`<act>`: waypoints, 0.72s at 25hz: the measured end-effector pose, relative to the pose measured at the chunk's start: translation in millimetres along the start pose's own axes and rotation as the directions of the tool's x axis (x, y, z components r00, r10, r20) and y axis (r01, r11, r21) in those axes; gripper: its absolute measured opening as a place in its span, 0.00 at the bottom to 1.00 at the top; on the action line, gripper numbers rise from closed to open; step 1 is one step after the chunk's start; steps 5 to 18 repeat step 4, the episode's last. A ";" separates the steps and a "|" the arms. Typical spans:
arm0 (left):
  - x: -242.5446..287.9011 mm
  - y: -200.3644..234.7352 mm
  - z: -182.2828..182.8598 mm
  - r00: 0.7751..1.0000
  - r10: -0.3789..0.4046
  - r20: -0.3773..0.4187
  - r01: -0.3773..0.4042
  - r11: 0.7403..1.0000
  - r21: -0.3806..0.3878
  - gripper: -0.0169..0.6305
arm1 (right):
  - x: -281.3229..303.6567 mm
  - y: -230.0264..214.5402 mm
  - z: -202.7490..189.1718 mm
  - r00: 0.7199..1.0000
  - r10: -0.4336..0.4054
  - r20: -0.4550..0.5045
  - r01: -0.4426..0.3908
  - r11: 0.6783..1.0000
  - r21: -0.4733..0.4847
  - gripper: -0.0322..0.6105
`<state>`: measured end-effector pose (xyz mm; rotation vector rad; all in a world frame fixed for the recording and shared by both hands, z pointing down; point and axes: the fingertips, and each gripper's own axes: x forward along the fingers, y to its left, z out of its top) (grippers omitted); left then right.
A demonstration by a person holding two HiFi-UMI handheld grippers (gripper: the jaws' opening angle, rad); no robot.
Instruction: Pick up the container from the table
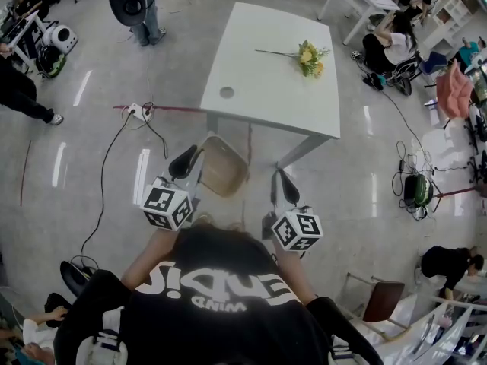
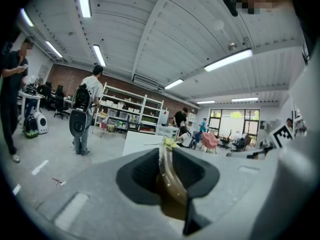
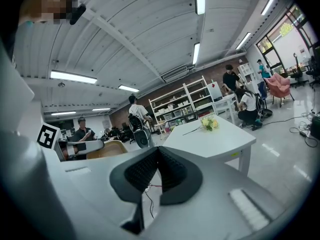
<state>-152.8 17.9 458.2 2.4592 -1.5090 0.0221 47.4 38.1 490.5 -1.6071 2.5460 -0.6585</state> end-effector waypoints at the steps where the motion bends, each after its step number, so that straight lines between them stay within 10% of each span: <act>1: 0.9 1.2 -0.4 1.000 0.001 -0.001 -0.001 1.000 -0.001 0.15 | 1.4 -0.4 -0.2 1.000 0.000 0.000 0.000 1.000 0.002 0.05; 18: 3.8 4.7 -1.7 1.000 0.005 -0.004 -0.005 1.000 -0.003 0.15 | 5.6 -1.6 -0.5 1.000 0.001 -0.001 -0.001 1.000 0.005 0.05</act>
